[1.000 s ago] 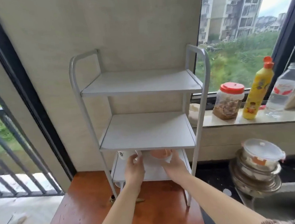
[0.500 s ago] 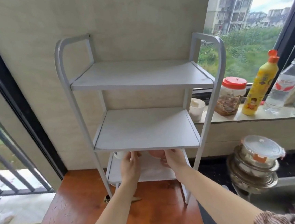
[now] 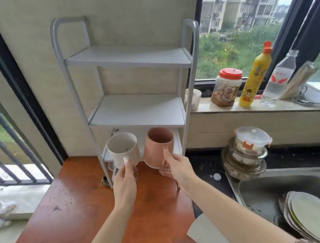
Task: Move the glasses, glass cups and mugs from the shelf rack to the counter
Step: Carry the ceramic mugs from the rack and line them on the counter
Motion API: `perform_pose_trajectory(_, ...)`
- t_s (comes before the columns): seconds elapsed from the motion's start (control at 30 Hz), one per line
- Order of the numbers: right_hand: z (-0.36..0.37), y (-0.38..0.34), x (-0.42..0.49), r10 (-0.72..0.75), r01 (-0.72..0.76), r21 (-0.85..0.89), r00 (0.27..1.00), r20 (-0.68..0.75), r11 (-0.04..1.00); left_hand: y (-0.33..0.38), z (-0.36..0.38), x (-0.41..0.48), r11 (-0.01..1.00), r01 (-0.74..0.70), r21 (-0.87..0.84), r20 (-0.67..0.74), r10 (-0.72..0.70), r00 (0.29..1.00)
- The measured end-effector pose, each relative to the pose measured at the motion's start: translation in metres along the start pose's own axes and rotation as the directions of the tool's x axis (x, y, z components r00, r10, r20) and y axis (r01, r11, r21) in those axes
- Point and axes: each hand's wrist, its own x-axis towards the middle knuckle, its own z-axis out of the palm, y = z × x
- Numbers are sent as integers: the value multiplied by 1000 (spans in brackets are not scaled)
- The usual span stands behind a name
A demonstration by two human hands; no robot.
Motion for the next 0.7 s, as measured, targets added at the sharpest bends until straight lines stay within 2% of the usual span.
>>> perform_pose_trajectory(0.17,-52,17,-59,-80,81,-32,997,8,996,-2,1,-70,999,-3,32,7,3,1000)
perform_pose_trajectory(0.33,-131,52,-127,-56,55,-29,998,-26,998,-7,24,-157,995,-3,102,81,-5,997)
perform_pose_trajectory(0.53,-248,101,-219,99,-69,137,970,-223,988,-17,81,-264,996,30,84,295,-54,954)
perform_pose_trajectory(0.7,-359,139,-300,233,-163,190,868,-439,968,-31,152,-355,986,90,141,505,-150,850)
